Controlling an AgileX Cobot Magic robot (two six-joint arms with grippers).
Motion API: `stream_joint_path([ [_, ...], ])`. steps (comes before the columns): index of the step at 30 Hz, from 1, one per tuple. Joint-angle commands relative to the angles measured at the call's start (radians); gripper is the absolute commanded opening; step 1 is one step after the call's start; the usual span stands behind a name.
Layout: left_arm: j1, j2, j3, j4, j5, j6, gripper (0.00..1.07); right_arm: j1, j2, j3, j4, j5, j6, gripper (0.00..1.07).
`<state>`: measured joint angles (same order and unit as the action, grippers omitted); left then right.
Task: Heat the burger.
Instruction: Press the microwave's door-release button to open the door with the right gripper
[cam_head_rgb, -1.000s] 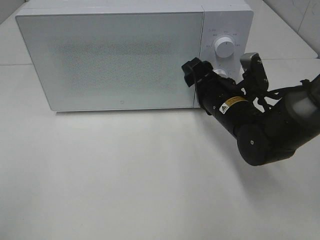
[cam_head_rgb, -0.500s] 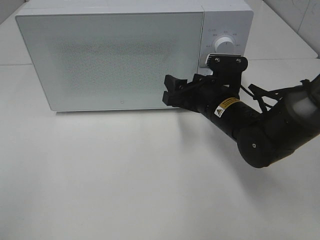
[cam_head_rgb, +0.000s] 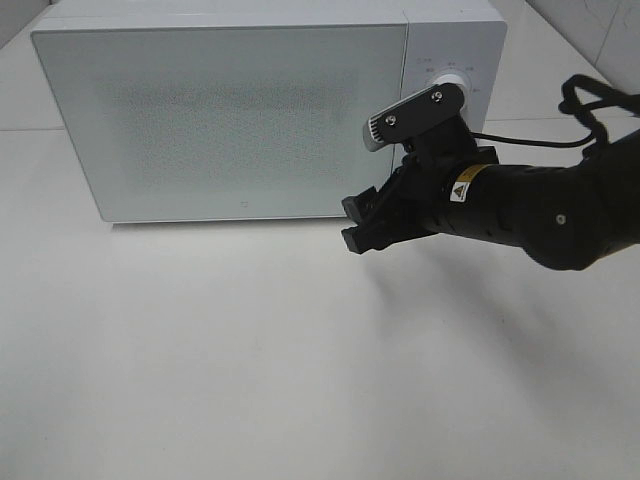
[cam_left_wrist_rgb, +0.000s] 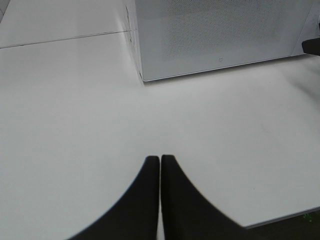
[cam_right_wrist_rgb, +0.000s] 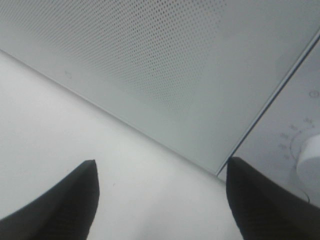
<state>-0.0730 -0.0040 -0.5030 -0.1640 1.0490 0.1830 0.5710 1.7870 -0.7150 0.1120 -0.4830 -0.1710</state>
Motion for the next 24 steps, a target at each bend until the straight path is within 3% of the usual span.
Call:
stream_joint_path([
  [1, 0.002, -0.019, 0.003, -0.001, -0.011, -0.003, 0.0, -0.026, -0.066, -0.016, 0.09, 0.158, -0.009, 0.66],
  [4, 0.002, -0.019, 0.003, -0.001, -0.011, -0.003, 0.0, -0.086, -0.098, -0.036, 0.157, 0.273, -0.008, 0.66],
  [17, 0.002, -0.019, 0.003, -0.001, -0.011, -0.003, 0.0, -0.422, -0.134, -0.2, 0.149, 0.841, 0.075, 0.66],
  [20, 0.002, -0.019, 0.003, -0.001, -0.011, -0.003, 0.0, -0.531, -0.194, -0.221, 0.146, 0.988, 0.127, 0.66],
  [24, 0.002, -0.019, 0.003, -0.001, -0.011, -0.003, 0.0, -0.592, -0.288, -0.217, 0.14, 1.113, 0.128, 0.66],
])
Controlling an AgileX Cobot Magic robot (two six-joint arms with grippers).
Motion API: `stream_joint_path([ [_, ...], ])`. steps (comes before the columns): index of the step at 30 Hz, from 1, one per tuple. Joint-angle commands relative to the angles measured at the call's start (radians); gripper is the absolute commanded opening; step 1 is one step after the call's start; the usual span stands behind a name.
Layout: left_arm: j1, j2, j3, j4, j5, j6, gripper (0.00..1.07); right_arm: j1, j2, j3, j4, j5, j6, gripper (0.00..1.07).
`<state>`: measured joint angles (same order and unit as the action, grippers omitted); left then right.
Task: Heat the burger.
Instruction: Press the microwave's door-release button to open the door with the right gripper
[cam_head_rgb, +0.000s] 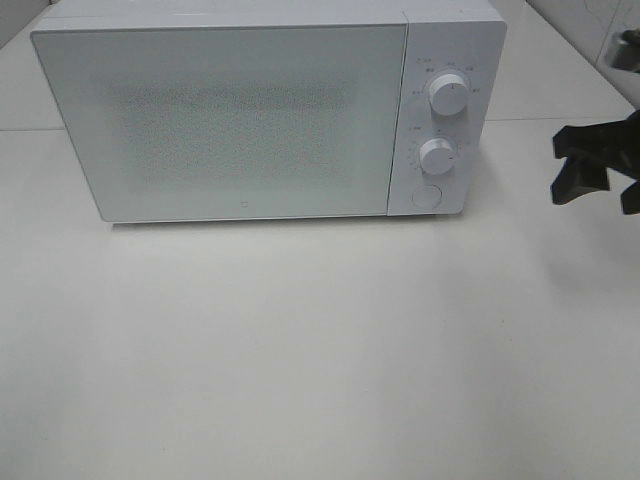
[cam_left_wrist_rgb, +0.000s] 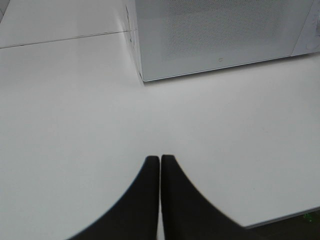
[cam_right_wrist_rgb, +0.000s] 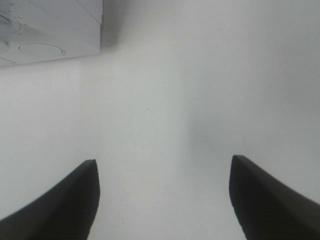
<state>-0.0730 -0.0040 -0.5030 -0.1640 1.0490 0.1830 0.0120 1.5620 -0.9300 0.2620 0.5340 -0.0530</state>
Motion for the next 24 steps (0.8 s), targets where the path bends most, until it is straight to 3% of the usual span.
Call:
stream_joint_path([
  [1, 0.002, -0.019, 0.003, -0.001, -0.011, -0.003, 0.0, -0.033, -0.063, -0.002, -0.01, 0.096, 0.01, 0.66],
  [6, 0.002, -0.019, 0.003, -0.001, -0.011, -0.003, 0.0, -0.037, -0.23, 0.003, -0.088, 0.32, 0.014, 0.66],
  [11, 0.002, -0.019, 0.003, -0.001, -0.011, -0.003, 0.0, -0.037, -0.339, 0.045, -0.123, 0.411, 0.042, 0.66],
  [24, 0.002, -0.019, 0.003, -0.001, -0.011, -0.003, 0.0, -0.037, -0.798, 0.313, -0.135, 0.597, 0.037, 0.66],
])
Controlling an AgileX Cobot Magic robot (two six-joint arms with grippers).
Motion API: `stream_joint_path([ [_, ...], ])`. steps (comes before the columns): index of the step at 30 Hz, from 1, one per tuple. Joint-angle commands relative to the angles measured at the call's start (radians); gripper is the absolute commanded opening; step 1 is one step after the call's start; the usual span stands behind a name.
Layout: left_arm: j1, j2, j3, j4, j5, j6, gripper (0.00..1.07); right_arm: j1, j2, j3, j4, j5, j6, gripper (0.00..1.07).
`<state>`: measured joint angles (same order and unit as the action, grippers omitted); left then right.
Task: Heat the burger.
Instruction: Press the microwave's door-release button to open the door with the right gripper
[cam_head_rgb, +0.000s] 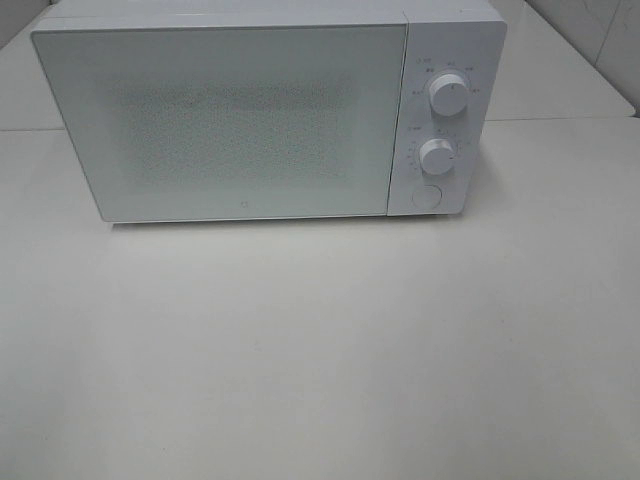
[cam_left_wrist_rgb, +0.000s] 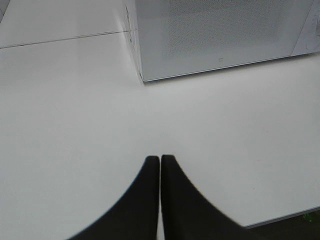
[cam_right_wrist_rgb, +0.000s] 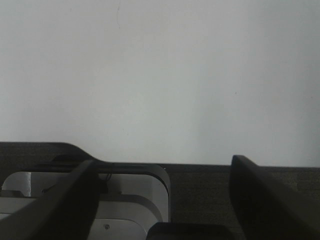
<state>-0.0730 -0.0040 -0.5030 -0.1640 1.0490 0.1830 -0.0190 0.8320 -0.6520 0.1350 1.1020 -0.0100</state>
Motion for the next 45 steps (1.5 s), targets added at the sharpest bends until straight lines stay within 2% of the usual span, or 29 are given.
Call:
stream_joint_path([
  [1, 0.002, -0.019, 0.003, -0.001, -0.011, -0.003, 0.0, -0.006, -0.128, 0.069, -0.008, 0.032, -0.016, 0.66],
  [3, 0.002, -0.018, 0.003, 0.0, -0.011, -0.006, 0.0, -0.006, -0.162, 0.085, -0.008, 0.023, -0.022, 0.66],
  [4, 0.002, -0.018, 0.003, 0.006, -0.011, -0.019, 0.0, -0.006, -0.232, 0.112, -0.006, -0.006, -0.034, 0.66],
  [11, 0.002, -0.018, 0.003, 0.018, -0.013, -0.033, 0.0, -0.006, -0.428, 0.117, -0.005, -0.056, -0.059, 0.66],
  [13, 0.002, -0.018, 0.003, 0.018, -0.013, -0.033, 0.0, -0.005, -0.526, 0.149, -0.002, -0.111, -0.074, 0.66],
  [19, 0.002, -0.018, 0.003, 0.018, -0.013, -0.033, 0.0, 0.008, -0.638, 0.146, -0.001, -0.11, -0.078, 0.66],
  [27, 0.002, -0.018, 0.003, 0.018, -0.013, -0.033, 0.0, 0.022, -0.868, 0.146, -0.003, -0.11, -0.081, 0.66],
  [45, 0.002, -0.018, 0.003, 0.018, -0.013, -0.035, 0.0, 0.022, -0.866, 0.146, -0.003, -0.111, -0.081, 0.66],
])
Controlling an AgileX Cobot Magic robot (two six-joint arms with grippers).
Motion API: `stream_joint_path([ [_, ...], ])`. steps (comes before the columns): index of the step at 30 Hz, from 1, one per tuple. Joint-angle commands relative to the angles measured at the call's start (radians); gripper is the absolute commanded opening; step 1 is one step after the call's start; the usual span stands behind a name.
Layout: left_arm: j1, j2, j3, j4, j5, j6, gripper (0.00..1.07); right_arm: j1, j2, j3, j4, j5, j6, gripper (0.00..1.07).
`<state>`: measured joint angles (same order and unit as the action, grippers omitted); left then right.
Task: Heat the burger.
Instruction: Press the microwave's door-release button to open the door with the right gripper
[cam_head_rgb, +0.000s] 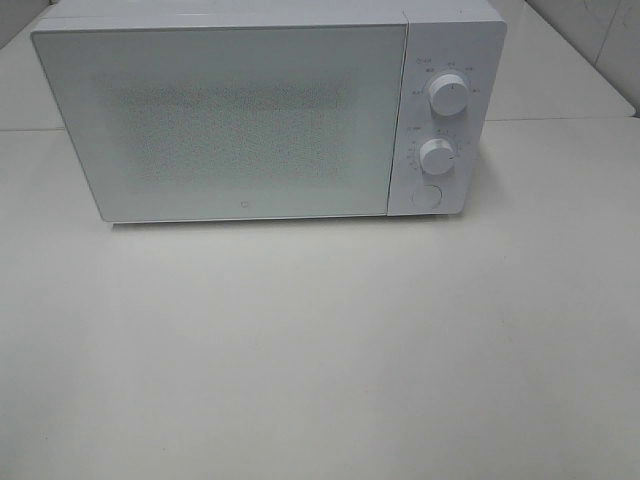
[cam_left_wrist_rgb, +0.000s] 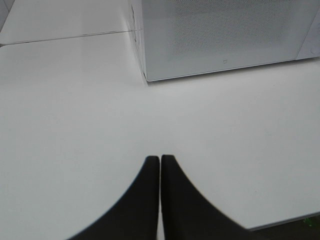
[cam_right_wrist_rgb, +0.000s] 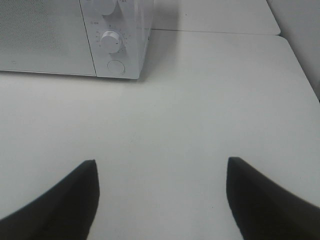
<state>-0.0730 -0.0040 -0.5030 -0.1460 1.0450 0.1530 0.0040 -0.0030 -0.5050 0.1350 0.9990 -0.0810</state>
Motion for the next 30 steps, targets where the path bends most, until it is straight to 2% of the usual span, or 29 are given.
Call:
stream_joint_path([
  [1, 0.002, -0.018, 0.003, 0.0, -0.009, -0.005, 0.0, -0.001, -0.031, -0.001, -0.003, -0.008, -0.01, 0.66],
  [11, 0.002, -0.018, 0.003, 0.0, -0.009, -0.005, 0.0, -0.001, -0.029, -0.001, -0.004, -0.011, -0.011, 0.66],
  [15, 0.002, -0.018, 0.003, 0.0, -0.009, -0.005, 0.0, -0.001, 0.031, -0.016, -0.001, -0.032, -0.011, 0.66],
  [20, 0.002, -0.018, 0.003, 0.0, -0.009, -0.005, 0.0, -0.001, 0.099, -0.026, -0.002, -0.106, -0.015, 0.66],
  [22, 0.002, -0.018, 0.003, 0.0, -0.009, -0.005, 0.0, -0.001, 0.165, -0.026, -0.002, -0.236, -0.02, 0.66],
  [30, 0.002, -0.018, 0.003, 0.0, -0.009, -0.005, 0.0, -0.001, 0.298, -0.024, -0.004, -0.396, -0.021, 0.66],
])
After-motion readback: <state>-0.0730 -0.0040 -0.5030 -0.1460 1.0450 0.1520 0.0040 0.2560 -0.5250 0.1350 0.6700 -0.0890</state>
